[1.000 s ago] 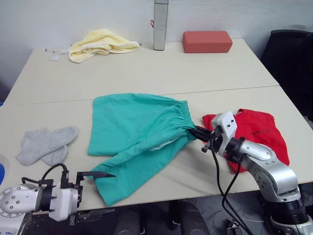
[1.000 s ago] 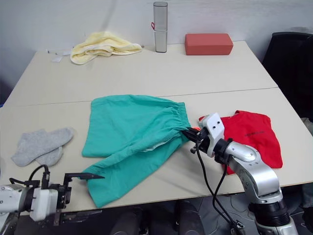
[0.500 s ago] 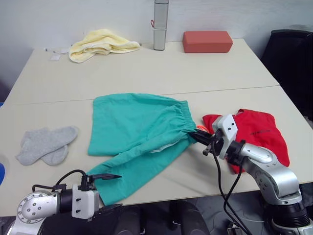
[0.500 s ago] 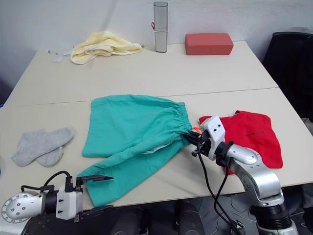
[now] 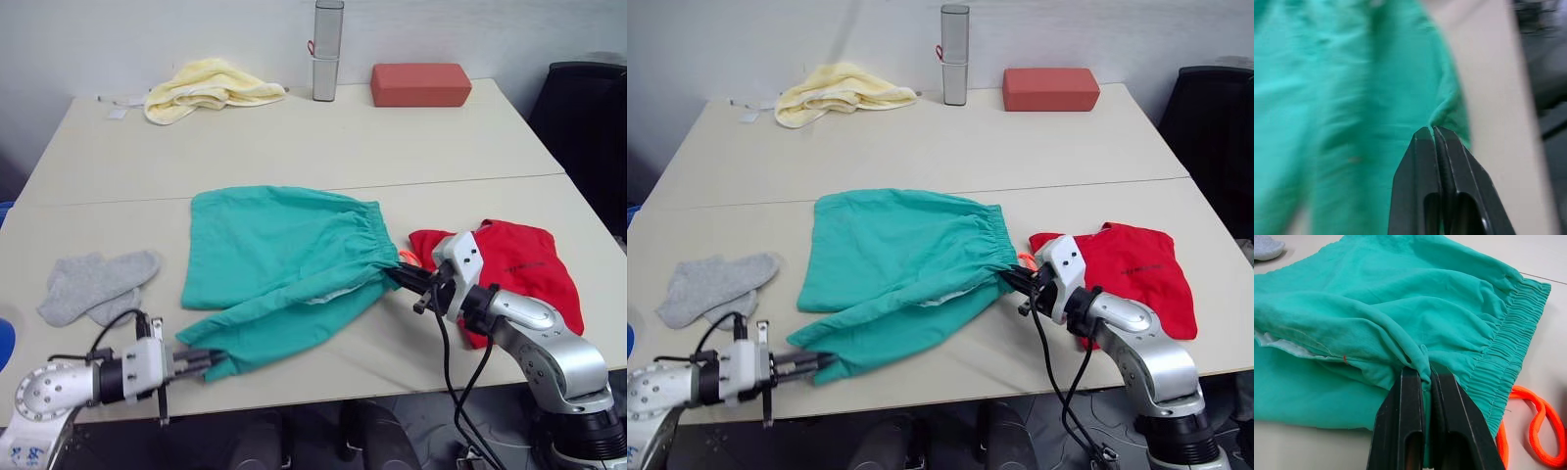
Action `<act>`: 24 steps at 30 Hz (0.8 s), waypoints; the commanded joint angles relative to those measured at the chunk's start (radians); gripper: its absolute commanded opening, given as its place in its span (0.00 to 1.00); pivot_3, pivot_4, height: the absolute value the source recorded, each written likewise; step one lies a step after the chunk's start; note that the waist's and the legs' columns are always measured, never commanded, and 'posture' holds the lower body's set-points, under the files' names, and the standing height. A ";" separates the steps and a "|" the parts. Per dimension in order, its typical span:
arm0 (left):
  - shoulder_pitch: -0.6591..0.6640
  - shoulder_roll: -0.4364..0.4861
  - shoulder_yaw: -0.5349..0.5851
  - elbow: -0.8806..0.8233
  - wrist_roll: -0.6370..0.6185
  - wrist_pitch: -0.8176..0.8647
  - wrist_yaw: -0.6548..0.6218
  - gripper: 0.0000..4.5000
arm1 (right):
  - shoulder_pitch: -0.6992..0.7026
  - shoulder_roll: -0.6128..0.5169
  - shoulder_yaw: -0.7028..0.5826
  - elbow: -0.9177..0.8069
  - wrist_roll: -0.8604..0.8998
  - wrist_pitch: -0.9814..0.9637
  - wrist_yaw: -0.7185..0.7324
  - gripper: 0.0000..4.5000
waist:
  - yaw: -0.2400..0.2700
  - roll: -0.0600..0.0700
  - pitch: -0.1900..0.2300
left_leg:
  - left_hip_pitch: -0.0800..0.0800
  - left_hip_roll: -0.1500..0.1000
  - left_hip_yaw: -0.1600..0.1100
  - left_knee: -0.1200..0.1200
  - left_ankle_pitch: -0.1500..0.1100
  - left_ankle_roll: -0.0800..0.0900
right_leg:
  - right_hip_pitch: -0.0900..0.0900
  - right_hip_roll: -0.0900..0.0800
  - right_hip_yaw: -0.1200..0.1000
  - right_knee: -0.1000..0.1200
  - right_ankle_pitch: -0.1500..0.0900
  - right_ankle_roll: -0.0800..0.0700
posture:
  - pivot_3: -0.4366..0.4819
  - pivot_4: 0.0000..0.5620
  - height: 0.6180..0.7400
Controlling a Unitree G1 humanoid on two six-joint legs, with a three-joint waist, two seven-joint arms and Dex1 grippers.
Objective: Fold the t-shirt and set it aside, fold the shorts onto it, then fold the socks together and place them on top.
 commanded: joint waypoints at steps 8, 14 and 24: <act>-0.274 -0.006 0.134 0.080 -0.246 0.265 0.127 0.01 | -0.023 -0.019 -0.111 -0.021 0.058 -0.123 0.114 0.00 | 0.004 -0.001 0.000 | 0.000 0.000 0.000 0.000 0.002 -0.003 | 0.000 0.000 0.000 0.000 0.000 0.001 | 0.48 0.27 1.00; -0.589 -0.022 0.211 0.207 -0.389 0.467 0.265 0.01 | -0.156 -0.033 -0.167 0.069 0.130 -0.059 0.115 0.00 | 0.006 0.000 0.000 | 0.001 -0.002 0.000 0.000 0.005 -0.005 | 0.001 0.000 0.000 0.002 0.002 0.003 | 0.48 0.27 1.00; -0.614 0.007 0.191 0.291 -0.285 0.427 0.174 0.01 | -0.206 -0.004 -0.131 0.103 0.112 -0.067 0.111 0.00 | -0.003 -0.001 0.001 | -0.001 -0.001 0.003 0.000 0.005 -0.006 | 0.000 0.003 0.000 0.002 0.001 0.003 | 0.48 0.27 1.00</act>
